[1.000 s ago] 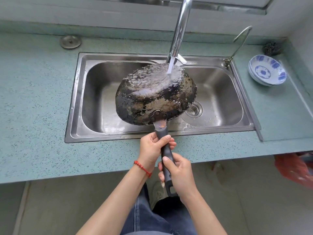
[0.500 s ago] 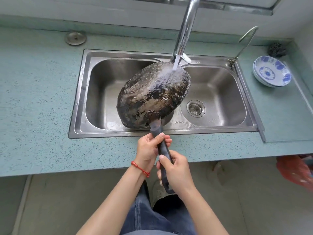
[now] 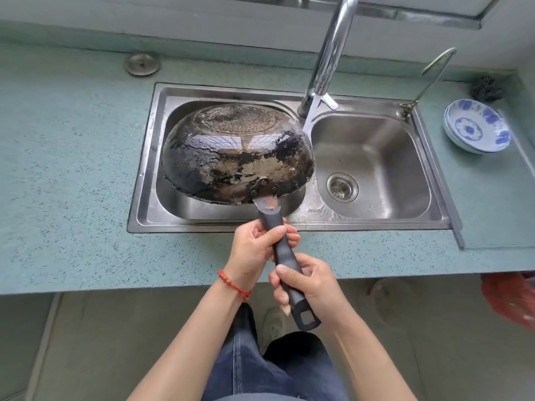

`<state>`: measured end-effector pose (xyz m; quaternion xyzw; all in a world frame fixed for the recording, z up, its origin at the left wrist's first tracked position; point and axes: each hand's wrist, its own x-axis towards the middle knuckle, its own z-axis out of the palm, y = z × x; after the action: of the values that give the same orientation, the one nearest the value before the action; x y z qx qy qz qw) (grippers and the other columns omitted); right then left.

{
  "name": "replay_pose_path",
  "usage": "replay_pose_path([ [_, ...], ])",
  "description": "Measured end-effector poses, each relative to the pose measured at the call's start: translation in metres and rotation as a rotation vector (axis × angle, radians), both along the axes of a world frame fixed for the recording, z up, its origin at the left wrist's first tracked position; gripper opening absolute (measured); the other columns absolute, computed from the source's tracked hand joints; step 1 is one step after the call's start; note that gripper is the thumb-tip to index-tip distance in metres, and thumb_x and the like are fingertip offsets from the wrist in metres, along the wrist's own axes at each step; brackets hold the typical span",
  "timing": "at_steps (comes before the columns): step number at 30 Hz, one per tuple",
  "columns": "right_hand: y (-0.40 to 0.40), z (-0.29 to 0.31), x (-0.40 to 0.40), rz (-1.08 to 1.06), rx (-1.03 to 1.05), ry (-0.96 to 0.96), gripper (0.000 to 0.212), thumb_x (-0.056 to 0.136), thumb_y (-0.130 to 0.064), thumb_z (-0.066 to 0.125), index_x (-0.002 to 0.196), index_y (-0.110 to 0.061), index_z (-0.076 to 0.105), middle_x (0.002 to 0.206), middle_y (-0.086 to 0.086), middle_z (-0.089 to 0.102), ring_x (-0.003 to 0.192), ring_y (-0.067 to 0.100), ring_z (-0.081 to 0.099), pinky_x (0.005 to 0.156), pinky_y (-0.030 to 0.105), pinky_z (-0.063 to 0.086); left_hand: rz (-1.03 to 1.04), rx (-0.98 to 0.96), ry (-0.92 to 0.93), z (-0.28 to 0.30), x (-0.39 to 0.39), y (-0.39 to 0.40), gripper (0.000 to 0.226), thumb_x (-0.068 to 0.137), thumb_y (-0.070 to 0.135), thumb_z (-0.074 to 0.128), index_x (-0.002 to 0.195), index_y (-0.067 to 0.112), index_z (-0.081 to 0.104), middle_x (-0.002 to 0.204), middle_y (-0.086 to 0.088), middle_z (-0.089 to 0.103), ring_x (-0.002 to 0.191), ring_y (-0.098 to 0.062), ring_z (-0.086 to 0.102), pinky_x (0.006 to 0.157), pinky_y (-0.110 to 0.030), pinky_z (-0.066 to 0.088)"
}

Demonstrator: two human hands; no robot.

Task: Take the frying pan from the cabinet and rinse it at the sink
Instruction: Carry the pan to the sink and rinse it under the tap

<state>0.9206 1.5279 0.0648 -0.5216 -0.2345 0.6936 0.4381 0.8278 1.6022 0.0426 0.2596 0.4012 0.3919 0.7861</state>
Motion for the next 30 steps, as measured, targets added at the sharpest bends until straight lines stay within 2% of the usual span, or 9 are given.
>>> replay_pose_path([
  [4,0.007,0.008,0.0,0.074,-0.062,-0.251,0.009,0.083,-0.001,0.059,0.081,-0.005,0.051,0.059,0.006,0.062,0.04,0.017,0.057,0.041,0.027,0.053,0.019,0.06,0.117,0.001,-0.003,0.002,0.017,0.081,-0.009,0.053,0.07,0.002,0.06,0.055,-0.003,0.068,0.052,-0.014,0.064,0.056,-0.022,0.054],
  [6,0.008,0.009,-0.006,0.103,-0.082,-0.48,0.006,0.085,-0.008,0.056,0.083,-0.009,0.051,0.064,0.007,0.062,0.043,0.017,0.059,0.048,0.03,0.053,0.02,0.096,0.196,0.003,-0.003,0.003,0.016,0.08,-0.009,0.055,0.068,0.001,0.06,0.053,-0.002,0.067,0.05,-0.013,0.064,0.056,-0.021,0.054],
  [8,0.008,0.004,-0.012,0.168,-0.015,-0.825,0.009,0.086,-0.021,0.053,0.082,-0.015,0.05,0.066,0.001,0.059,0.053,0.015,0.057,0.056,0.032,0.047,0.03,0.119,0.242,0.005,-0.002,0.005,0.014,0.08,-0.009,0.055,0.068,-0.003,0.059,0.05,0.0,0.067,0.049,-0.011,0.063,0.055,-0.02,0.054],
  [10,0.008,0.002,-0.018,0.158,0.051,-0.963,0.012,0.085,-0.027,0.054,0.077,-0.022,0.047,0.06,-0.007,0.049,0.056,0.008,0.045,0.054,0.026,0.037,0.042,0.137,0.268,0.006,-0.002,0.006,0.009,0.08,-0.009,0.055,0.072,-0.006,0.059,0.05,0.0,0.067,0.049,-0.01,0.063,0.054,-0.019,0.053],
  [16,0.007,-0.002,-0.022,-0.031,0.109,-0.778,0.037,0.079,-0.025,0.063,0.052,-0.021,0.038,0.041,-0.009,0.034,0.046,0.007,0.028,0.045,0.02,0.023,0.07,0.083,0.205,0.003,-0.006,0.006,0.01,0.08,-0.007,0.056,0.072,-0.003,0.06,0.054,-0.002,0.069,0.052,-0.013,0.066,0.055,-0.02,0.053],
  [21,0.002,-0.005,-0.028,-0.097,0.068,-0.498,0.029,0.072,-0.025,0.058,0.06,0.001,0.05,0.039,-0.011,0.036,0.037,0.007,0.032,0.036,0.021,0.03,0.106,-0.242,-0.223,-0.004,-0.011,0.002,0.019,0.077,0.016,0.053,0.082,0.0,0.062,0.063,-0.005,0.069,0.058,-0.012,0.066,0.058,-0.02,0.055],
  [23,0.001,-0.005,-0.032,-0.103,0.054,-0.377,0.027,0.072,-0.023,0.058,0.062,0.001,0.052,0.042,-0.006,0.04,0.032,0.008,0.033,0.033,0.018,0.03,0.104,-0.318,-0.327,-0.004,-0.016,0.002,0.027,0.071,0.02,0.053,0.086,-0.001,0.063,0.068,-0.006,0.069,0.061,-0.012,0.067,0.059,-0.02,0.055],
  [26,0.001,-0.006,-0.032,-0.09,0.047,-0.252,0.026,0.069,-0.027,0.065,0.06,-0.006,0.052,0.045,0.0,0.042,0.031,0.01,0.033,0.032,0.016,0.028,0.081,-0.278,-0.277,-0.002,-0.019,0.002,0.025,0.073,0.015,0.052,0.089,-0.002,0.06,0.067,-0.006,0.07,0.061,-0.012,0.067,0.059,-0.02,0.055],
  [30,0.001,-0.009,-0.023,-0.055,0.005,-0.204,0.056,0.058,-0.032,0.071,0.078,0.017,0.052,0.05,0.006,0.04,0.032,0.011,0.033,0.032,0.017,0.027,0.062,-0.195,-0.129,-0.001,-0.017,0.003,0.012,0.085,0.005,0.047,0.088,-0.002,0.056,0.059,-0.002,0.066,0.055,-0.011,0.063,0.054,-0.019,0.051],
])
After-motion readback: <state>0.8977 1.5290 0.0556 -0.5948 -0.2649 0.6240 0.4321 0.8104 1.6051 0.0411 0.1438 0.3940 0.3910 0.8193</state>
